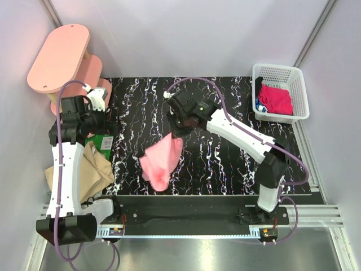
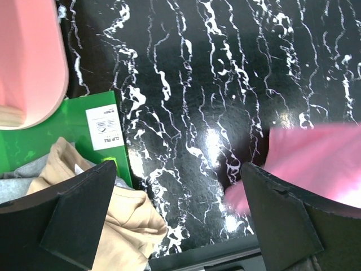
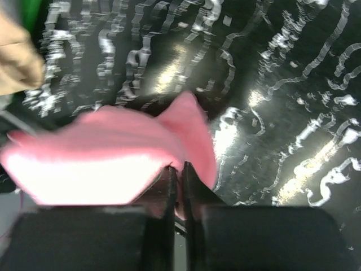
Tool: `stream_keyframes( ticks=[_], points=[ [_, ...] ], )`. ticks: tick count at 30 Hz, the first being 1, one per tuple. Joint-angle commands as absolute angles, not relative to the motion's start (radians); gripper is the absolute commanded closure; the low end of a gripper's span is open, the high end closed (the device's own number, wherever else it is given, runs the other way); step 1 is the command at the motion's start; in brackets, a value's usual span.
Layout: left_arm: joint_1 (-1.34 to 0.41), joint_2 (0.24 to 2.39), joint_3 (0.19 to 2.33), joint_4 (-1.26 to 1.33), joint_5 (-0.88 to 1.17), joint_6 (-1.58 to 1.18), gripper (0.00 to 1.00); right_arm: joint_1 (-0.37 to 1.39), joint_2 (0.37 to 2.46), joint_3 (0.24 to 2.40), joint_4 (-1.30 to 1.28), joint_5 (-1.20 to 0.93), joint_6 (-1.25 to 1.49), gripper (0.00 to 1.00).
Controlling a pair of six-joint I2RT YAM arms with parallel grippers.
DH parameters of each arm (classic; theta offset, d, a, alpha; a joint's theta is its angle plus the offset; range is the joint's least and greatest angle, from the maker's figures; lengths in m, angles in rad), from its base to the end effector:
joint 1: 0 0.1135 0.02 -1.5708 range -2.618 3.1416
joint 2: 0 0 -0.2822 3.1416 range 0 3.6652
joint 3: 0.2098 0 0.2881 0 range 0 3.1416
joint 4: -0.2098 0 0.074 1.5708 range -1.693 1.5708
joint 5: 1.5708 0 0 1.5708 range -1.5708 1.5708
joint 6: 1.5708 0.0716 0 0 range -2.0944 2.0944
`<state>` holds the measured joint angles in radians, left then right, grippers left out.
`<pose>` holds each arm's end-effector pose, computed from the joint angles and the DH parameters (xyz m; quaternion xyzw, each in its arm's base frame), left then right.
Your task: Fold and stack the t-shirts
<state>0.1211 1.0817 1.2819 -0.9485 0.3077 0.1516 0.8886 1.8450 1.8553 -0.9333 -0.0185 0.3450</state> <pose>0.2566 0.0094 0.3807 0.0751 0.9048 -0.0855 0.4105 0.2924 0.3621 0.3320 -0.2573 0.9124 0.1912 0.2545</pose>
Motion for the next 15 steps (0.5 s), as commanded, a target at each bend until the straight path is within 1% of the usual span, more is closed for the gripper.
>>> stream_keyframes(
  ticks=[1, 3, 4, 5, 8, 9, 11, 12, 15],
  points=[
    [0.12, 1.06, 1.279, -0.942, 0.39, 0.167, 0.01, 0.882, 1.83, 1.795, -0.922, 0.121, 0.342, 0.38],
    [0.103, 1.057, 1.278, -0.957, 0.411, 0.186, 0.01, 0.832, 1.829, 1.763, -0.917, 0.153, 0.359, 0.01],
    [0.094, 1.054, 1.275, -0.962, 0.414, 0.195, 0.01, 0.801, 1.822, 1.75, -0.916, 0.146, 0.37, 0.0],
    [0.081, 1.051, 1.273, -0.972, 0.411, 0.212, 0.01, 0.716, 1.813, 1.723, -0.901, 0.126, 0.396, 0.0],
    [0.008, 1.034, 1.264, -1.0, 0.388, 0.251, 0.01, 0.579, 1.747, 1.646, -0.85, 0.13, 0.44, 0.0],
    [-0.042, 1.02, 1.259, -1.006, 0.379, 0.259, 0.01, 0.475, 1.729, 1.625, -0.83, 0.117, 0.451, 0.01],
    [-0.092, 1.011, 1.246, -1.011, 0.348, 0.279, 0.01, 0.379, 1.691, 1.568, -0.792, 0.08, 0.478, 0.02],
    [-0.135, 1.009, 1.243, -1.014, 0.339, 0.284, 0.01, 0.294, 1.686, 1.553, -0.782, 0.075, 0.482, 0.02],
    [-0.202, 1.02, 1.236, -1.026, 0.325, 0.288, 0.01, 0.198, 1.721, 1.537, -0.773, 0.031, 0.482, 0.06]
  ],
)
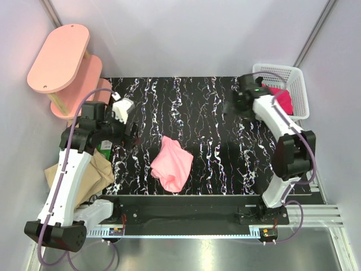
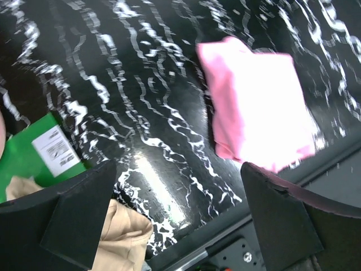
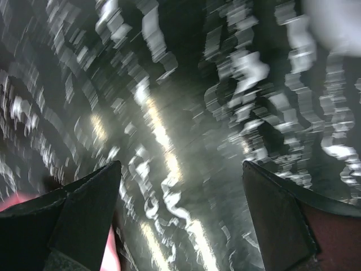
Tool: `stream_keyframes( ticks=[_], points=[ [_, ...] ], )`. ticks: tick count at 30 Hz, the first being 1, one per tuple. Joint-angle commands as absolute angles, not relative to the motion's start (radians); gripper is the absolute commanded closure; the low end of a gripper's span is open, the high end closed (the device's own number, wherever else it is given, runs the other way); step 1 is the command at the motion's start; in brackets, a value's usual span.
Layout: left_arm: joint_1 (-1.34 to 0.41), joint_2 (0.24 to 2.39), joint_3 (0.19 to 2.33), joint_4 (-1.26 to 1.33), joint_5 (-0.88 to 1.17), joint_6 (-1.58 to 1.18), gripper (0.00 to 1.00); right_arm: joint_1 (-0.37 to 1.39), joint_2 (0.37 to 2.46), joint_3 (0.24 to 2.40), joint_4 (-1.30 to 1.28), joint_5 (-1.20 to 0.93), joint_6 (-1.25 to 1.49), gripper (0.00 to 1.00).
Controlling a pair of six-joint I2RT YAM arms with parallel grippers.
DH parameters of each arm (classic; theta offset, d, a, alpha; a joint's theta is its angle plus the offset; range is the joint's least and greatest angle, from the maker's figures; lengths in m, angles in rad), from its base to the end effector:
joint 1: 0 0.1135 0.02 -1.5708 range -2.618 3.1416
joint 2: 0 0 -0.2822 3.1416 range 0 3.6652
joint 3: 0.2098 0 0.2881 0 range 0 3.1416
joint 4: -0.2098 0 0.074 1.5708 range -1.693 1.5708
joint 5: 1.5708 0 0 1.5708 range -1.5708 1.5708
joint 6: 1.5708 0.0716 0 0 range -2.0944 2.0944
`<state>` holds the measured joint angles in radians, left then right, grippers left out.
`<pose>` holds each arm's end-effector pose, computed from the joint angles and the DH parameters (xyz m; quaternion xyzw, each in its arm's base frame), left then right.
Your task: Fold and stack the t-shirts
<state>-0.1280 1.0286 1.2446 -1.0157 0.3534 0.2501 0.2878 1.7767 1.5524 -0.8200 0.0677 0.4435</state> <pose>0.2301 -0.0546 0.3730 0.2364 0.8835 -0.1400 0.3795 0.4222 0.1199 0.2598 0.0838 0.9614 0.0625 0.2546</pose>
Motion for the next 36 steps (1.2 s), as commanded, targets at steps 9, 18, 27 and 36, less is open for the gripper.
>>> stream_keyframes(
  ticks=[9, 18, 27, 36],
  points=[
    [-0.321, 1.052, 1.209, -1.058, 0.288, 0.29, 0.02, 0.092, 1.896, 1.603, -0.775, -0.028, 0.502, 0.08],
    [-0.36, 1.028, 1.181, -1.069, 0.248, 0.302, 0.02, -0.067, 2.042, 1.729, -0.801, -0.084, 0.52, 0.13],
    [-0.413, 1.081, 1.098, -1.028, 0.253, 0.288, 0.03, -0.098, 2.077, 1.865, -0.873, 0.037, 0.48, 0.14],
    [-0.543, 1.262, 1.048, -1.011, 0.189, 0.318, 0.05, 0.225, 1.824, 1.703, -0.858, -0.055, 0.43, 0.11]
  ],
)
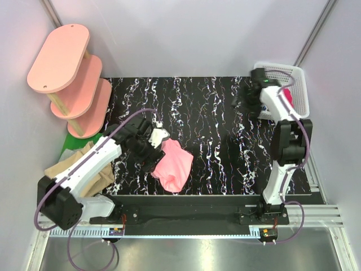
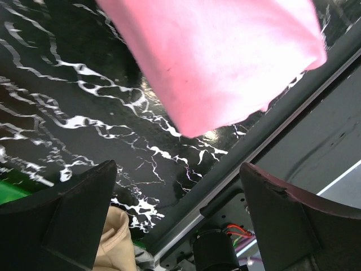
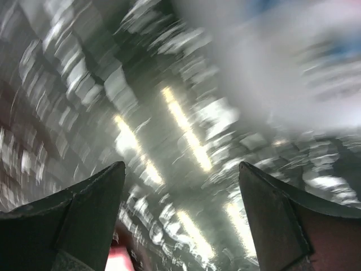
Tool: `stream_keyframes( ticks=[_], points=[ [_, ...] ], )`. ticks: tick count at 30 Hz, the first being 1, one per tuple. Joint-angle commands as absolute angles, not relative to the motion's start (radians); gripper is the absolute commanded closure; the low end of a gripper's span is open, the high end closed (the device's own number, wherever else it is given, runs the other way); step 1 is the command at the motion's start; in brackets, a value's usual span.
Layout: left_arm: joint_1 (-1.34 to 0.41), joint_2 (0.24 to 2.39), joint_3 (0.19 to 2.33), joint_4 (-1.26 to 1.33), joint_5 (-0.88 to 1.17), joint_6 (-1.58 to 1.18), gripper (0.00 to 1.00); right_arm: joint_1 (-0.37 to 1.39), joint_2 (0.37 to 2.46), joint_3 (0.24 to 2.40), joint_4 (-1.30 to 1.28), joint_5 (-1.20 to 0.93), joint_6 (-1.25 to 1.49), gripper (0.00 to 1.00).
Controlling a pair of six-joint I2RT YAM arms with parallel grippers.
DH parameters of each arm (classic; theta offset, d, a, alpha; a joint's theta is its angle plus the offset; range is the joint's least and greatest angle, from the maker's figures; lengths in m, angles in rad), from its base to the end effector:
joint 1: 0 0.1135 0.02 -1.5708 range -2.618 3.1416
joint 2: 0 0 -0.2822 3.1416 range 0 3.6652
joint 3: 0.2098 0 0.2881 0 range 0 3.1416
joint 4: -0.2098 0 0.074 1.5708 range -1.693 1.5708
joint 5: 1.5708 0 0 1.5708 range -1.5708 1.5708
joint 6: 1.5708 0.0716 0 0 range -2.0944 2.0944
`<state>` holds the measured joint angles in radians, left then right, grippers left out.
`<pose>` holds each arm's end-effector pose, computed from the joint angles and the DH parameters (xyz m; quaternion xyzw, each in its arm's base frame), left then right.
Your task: Fold and stack the t-shirts
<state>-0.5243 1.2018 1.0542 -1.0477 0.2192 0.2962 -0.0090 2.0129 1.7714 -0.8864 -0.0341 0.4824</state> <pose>0.2160 -0.1429 0.2608 0.4082 0.8874 -0.1279 0.1721 0.4911 -0.0020 0.2279 0.2336 0.9471 0.0677 0.2096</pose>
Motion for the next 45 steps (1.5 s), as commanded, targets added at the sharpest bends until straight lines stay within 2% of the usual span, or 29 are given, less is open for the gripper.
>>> stream_keyframes(
  ticks=[1, 5, 8, 9, 10, 12, 20, 21, 22, 23, 24, 29, 36, 41, 44, 45],
  points=[
    [-0.545, 1.279, 1.051, -1.006, 0.192, 0.316, 0.05, 0.262, 1.8, 1.677, -0.856, -0.072, 0.43, 0.12],
    [-0.546, 1.362, 1.057, -0.95, 0.17, 0.298, 0.14, 0.453, 1.646, 1.49, -0.804, -0.107, 0.446, 0.2],
    [-0.545, 1.406, 1.065, -0.922, 0.199, 0.285, 0.4, 0.524, 1.556, 1.347, -0.762, -0.126, 0.475, 0.29],
    [-0.545, 1.422, 1.077, -0.917, 0.215, 0.273, 0.56, 0.537, 1.537, 1.291, -0.747, -0.129, 0.489, 0.31],
    [-0.545, 1.437, 1.086, -0.916, 0.225, 0.268, 0.61, 0.543, 1.519, 1.267, -0.744, -0.127, 0.495, 0.32],
    [-0.545, 1.477, 1.115, -0.923, 0.256, 0.264, 0.62, 0.546, 1.471, 1.212, -0.736, -0.135, 0.506, 0.32],
    [-0.558, 1.546, 1.173, -1.018, 0.488, 0.31, 0.46, 0.546, 1.379, 1.181, -0.747, -0.104, 0.511, 0.32],
    [-0.558, 1.551, 1.177, -1.026, 0.503, 0.316, 0.48, 0.546, 1.376, 1.184, -0.75, -0.103, 0.512, 0.32],
    [-0.56, 1.554, 1.181, -1.031, 0.514, 0.319, 0.54, 0.546, 1.373, 1.186, -0.752, -0.103, 0.514, 0.33],
    [-0.56, 1.555, 1.192, -1.037, 0.526, 0.327, 0.87, 0.546, 1.37, 1.189, -0.752, -0.1, 0.517, 0.34],
    [-0.56, 1.554, 1.199, -1.04, 0.522, 0.327, 1.0, 0.545, 1.368, 1.192, -0.758, -0.092, 0.522, 0.34],
    [-0.52, 1.471, 1.352, -1.101, 0.483, 0.333, 1.0, 0.545, 1.353, 1.229, -0.781, -0.066, 0.514, 0.36],
    [-0.18, 1.35, 1.839, -1.264, 0.414, 0.383, 1.0, 0.545, 1.332, 1.256, -0.79, -0.061, 0.508, 0.38],
    [-0.158, 1.286, 2.028, -1.324, 0.367, 0.379, 1.0, 0.546, 1.318, 1.258, -0.788, -0.058, 0.508, 0.39],
    [-0.176, 1.275, 2.054, -1.327, 0.379, 0.344, 1.0, 0.546, 1.31, 1.259, -0.788, -0.054, 0.512, 0.39],
    [-0.231, 1.278, 2.037, -1.327, 0.365, 0.341, 1.0, 0.543, 1.307, 1.259, -0.788, -0.049, 0.514, 0.39]
  ],
)
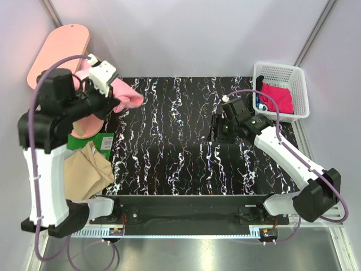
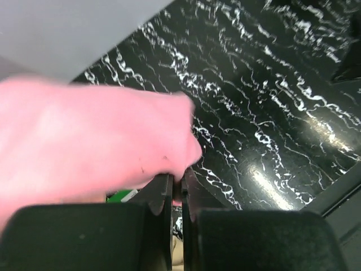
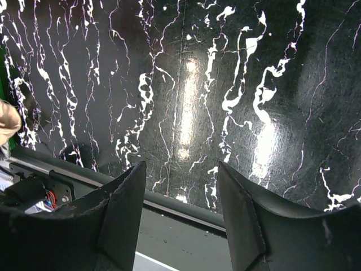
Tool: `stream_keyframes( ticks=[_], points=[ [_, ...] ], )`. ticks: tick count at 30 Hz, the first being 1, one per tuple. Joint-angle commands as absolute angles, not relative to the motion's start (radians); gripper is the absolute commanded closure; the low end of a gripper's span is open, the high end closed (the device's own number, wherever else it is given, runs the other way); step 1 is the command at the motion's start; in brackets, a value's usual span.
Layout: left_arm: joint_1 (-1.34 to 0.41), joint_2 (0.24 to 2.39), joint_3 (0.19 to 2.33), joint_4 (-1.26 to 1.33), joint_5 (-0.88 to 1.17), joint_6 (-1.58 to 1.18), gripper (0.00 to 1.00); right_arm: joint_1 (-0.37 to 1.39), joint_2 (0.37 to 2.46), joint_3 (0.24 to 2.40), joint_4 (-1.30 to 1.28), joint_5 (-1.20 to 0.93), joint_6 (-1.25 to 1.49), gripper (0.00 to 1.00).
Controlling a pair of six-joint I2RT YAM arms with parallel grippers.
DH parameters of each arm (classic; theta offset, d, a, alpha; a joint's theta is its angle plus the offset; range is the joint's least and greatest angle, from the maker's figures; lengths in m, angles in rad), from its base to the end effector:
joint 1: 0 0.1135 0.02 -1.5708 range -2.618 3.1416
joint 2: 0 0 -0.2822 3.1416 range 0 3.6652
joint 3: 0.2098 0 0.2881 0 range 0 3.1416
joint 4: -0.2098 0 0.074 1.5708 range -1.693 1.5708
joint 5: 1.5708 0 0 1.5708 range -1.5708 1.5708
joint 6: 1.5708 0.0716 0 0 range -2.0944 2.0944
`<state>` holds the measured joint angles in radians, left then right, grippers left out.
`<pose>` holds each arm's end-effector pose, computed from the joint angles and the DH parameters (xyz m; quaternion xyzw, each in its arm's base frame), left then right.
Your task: Fold and stack the t-shirts
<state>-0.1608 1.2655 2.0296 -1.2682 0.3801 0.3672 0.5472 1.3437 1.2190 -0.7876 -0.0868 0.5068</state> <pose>0.2130 -0.0615 0.5531 0.3134 0.7912 -0.1104 0.5134 0.2807 0.1783 0.2980 -0.0331 0.9449 0.1979 0.2586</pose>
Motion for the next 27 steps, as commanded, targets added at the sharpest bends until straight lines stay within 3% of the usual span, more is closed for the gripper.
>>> stream_keyframes(
  ticks=[1, 8, 14, 17, 18, 21, 23, 24, 27],
  points=[
    [-0.27, 1.284, 2.014, -1.327, 0.353, 0.339, 1.0, 0.546, 1.296, 1.259, -0.792, -0.048, 0.517, 0.39],
    [-0.655, 1.415, 1.594, -1.253, 0.187, 0.288, 1.0, 0.545, 1.241, 1.255, -0.814, -0.015, 0.52, 0.39],
    [-0.634, 1.543, 1.494, -1.098, 0.092, 0.284, 1.0, 0.545, 1.209, 1.239, -0.833, -0.005, 0.52, 0.38],
    [-0.626, 1.562, 1.545, -1.094, 0.098, 0.264, 0.9, 0.545, 1.209, 1.236, -0.838, 0.023, 0.515, 0.37],
    [-0.626, 1.559, 1.563, -1.094, 0.097, 0.258, 0.82, 0.545, 1.21, 1.235, -0.838, 0.025, 0.512, 0.37],
    [-0.626, 1.519, 1.565, -1.094, 0.097, 0.253, 0.45, 0.545, 1.216, 1.232, -0.836, 0.018, 0.511, 0.37],
    [-0.626, 1.491, 1.543, -1.094, 0.107, 0.255, 0.34, 0.545, 1.224, 1.229, -0.836, 0.014, 0.509, 0.37],
    [-0.627, 1.471, 1.504, -1.092, 0.092, 0.258, 0.03, 0.545, 1.227, 1.221, -0.83, 0.012, 0.509, 0.37],
    [-0.632, 1.456, 1.404, -1.092, 0.057, 0.273, 0.01, 0.545, 1.233, 1.21, -0.816, 0.002, 0.511, 0.37]
  ],
)
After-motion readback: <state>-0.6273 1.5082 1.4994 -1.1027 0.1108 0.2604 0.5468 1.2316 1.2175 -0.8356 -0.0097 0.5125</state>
